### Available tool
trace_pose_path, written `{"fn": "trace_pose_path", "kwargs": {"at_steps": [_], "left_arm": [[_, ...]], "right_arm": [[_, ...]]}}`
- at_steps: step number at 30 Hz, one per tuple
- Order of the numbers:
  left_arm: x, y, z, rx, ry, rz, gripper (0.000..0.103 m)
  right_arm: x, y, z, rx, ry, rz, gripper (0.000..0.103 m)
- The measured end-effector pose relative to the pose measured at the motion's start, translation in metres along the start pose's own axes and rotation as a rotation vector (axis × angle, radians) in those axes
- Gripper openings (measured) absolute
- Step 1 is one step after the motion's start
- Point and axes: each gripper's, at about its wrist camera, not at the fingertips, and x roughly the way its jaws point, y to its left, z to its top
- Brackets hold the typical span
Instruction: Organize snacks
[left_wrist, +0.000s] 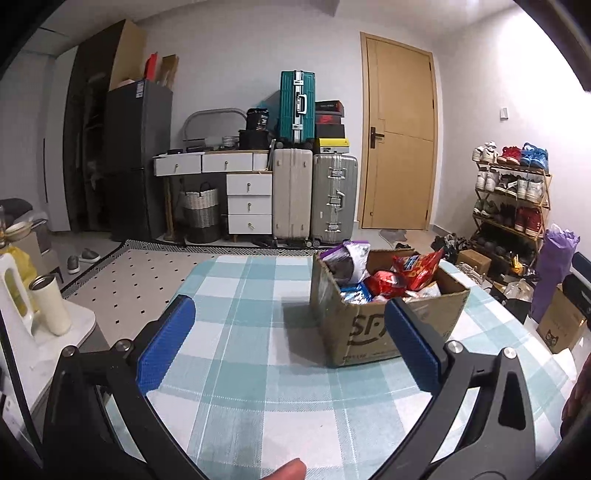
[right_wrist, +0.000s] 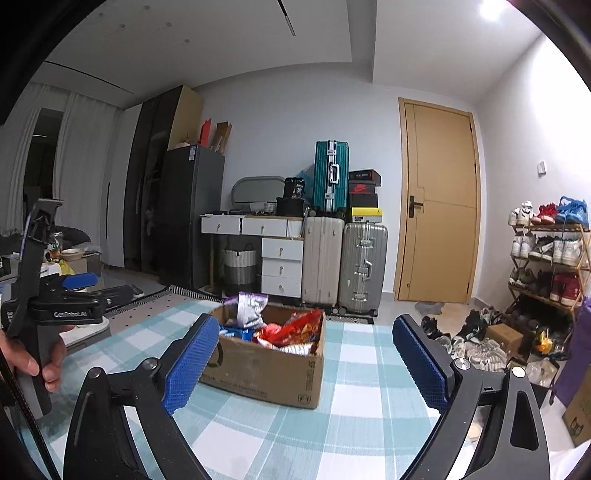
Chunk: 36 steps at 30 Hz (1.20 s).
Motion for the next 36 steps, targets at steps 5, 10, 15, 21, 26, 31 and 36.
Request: {"fn": "trace_pose_path", "kwargs": {"at_steps": [5, 10, 15, 21, 26, 31, 36], "left_arm": [[0.01, 0.001, -0.017, -0.005, 0.02, 0.019, 0.102], [0.022, -0.001, -0.034, -0.028, 0.016, 0.024, 0.102], [0.03, -0.01, -0.047, 0.014, -0.009, 0.022, 0.102], [0.033, -0.018, -0.06, 0.05, -0.022, 0.032, 0.102], [0.038, -0.016, -0.064, 0.041, -0.013, 0.014, 0.102], [0.037, -0.015, -0.064, 0.037, -0.013, 0.003, 0.102], [0.037, -0.016, -0.064, 0.042, -0.013, -0.006, 0.102]], "right_arm": [[0.008, -0.008, -0.017, 0.039, 0.011, -0.002, 0.097], [0.019, -0.014, -0.032, 0.058, 0.028, -0.006, 0.097], [0.03, -0.018, -0.045, 0.055, 0.044, -0.012, 0.097], [0.042, -0.02, -0.06, 0.069, 0.074, -0.017, 0.097], [0.053, -0.023, -0.068, 0.084, 0.12, -0.024, 0.097], [0.064, -0.018, -0.07, 0.054, 0.164, -0.033, 0.097], [0.066, -0.02, -0.071, 0.056, 0.162, -0.031, 0.099]]}}
